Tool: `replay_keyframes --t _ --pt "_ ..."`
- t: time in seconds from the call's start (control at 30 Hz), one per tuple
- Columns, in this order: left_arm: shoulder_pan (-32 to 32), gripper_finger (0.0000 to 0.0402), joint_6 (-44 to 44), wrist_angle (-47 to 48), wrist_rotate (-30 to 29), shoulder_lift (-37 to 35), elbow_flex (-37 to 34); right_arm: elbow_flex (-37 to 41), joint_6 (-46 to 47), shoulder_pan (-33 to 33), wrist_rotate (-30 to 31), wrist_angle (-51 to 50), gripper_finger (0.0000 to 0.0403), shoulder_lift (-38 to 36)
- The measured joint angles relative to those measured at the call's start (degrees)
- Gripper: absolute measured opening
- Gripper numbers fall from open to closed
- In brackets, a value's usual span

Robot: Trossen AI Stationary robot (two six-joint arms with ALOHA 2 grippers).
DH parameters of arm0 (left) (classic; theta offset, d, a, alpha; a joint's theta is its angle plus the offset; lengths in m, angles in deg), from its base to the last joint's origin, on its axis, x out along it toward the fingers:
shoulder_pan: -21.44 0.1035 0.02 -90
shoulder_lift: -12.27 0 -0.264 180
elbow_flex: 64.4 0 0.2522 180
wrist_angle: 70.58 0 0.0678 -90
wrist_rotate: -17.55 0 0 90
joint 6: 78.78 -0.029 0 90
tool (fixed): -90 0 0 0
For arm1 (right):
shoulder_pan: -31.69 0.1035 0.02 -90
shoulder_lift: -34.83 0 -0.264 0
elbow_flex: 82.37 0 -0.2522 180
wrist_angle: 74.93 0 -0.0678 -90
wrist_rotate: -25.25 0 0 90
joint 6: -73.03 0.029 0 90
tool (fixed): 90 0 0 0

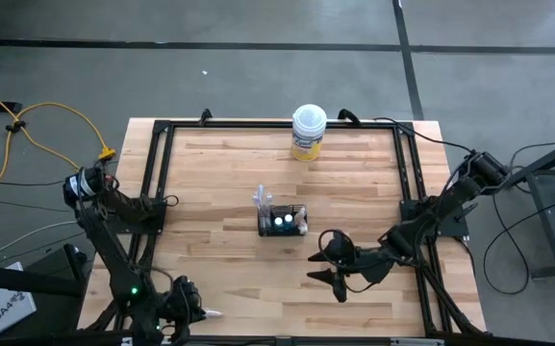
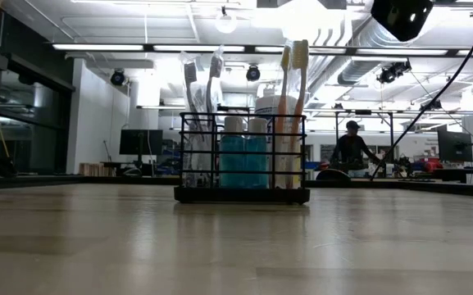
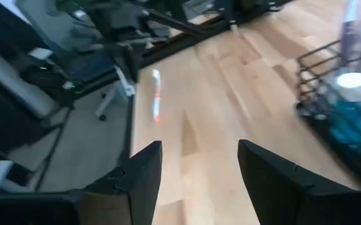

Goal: Pick & Place toothbrushing station
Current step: Put the orange toothbrush into the wire organizer

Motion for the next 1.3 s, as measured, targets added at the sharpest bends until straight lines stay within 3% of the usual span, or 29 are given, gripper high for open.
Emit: replay_keyframes --t 0.23,0.57,0.8,1.3 --pt "-3.17 0.0055 8.35 -0.14 -0.25 6.63 0.0 -0.02 -1.54 0.24 -0.69 3.22 0.0201 0.18" --pt "-3.63 0.0055 7.48 0.46 -0.78 10.72 0.0 -0.02 -1.67 0.24 -0.5 4.06 0.0201 0.16" --pt "-4.99 0.0055 11.38 7.48 2.78 11.09 -0.02 -0.02 -1.67 0.24 -0.5 4.17 0.0201 0.16" --pt "-5.43 0.0055 8.48 5.64 0.2 11.09 0.66 -0.02 -1.67 0.24 -0.5 4.2 0.0201 0.16"
